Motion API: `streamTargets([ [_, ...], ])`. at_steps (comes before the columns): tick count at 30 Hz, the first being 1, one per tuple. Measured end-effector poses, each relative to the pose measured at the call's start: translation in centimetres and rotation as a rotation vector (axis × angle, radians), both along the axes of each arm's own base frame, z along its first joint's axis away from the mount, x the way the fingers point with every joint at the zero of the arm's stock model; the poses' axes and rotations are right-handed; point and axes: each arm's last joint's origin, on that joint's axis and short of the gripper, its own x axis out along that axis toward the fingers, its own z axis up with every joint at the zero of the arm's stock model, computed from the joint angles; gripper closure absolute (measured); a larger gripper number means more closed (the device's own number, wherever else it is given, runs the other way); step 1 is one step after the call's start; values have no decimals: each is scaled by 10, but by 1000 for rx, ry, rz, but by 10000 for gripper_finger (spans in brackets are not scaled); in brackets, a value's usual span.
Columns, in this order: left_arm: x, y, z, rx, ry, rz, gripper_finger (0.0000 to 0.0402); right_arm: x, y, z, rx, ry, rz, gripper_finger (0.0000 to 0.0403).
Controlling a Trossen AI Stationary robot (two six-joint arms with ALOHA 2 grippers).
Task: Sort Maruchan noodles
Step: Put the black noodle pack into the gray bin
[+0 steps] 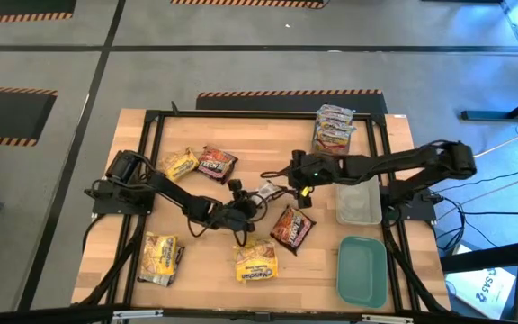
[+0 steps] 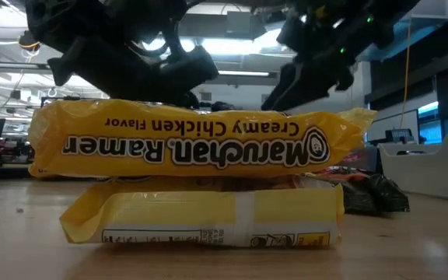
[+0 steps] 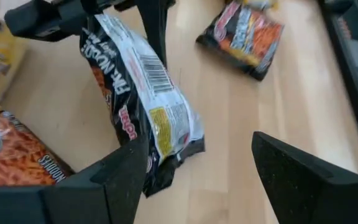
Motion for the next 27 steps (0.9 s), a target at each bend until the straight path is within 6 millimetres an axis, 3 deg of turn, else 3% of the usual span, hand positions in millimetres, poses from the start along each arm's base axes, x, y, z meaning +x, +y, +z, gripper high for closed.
streamTargets([
  [6,3,11,7,-127,-69,13,283,-11,0,20,-9,-60,0,133],
  [16,-3,40,43,-518,-114,-91,283,-27,0,31,13,-40,-57,133],
  [22,-14,37,60,-569,-59,-188,283,-47,2,4,108,-64,-104,133],
  [27,-17,47,62,-614,-56,-122,283,-52,5,1,200,-236,-24,133],
])
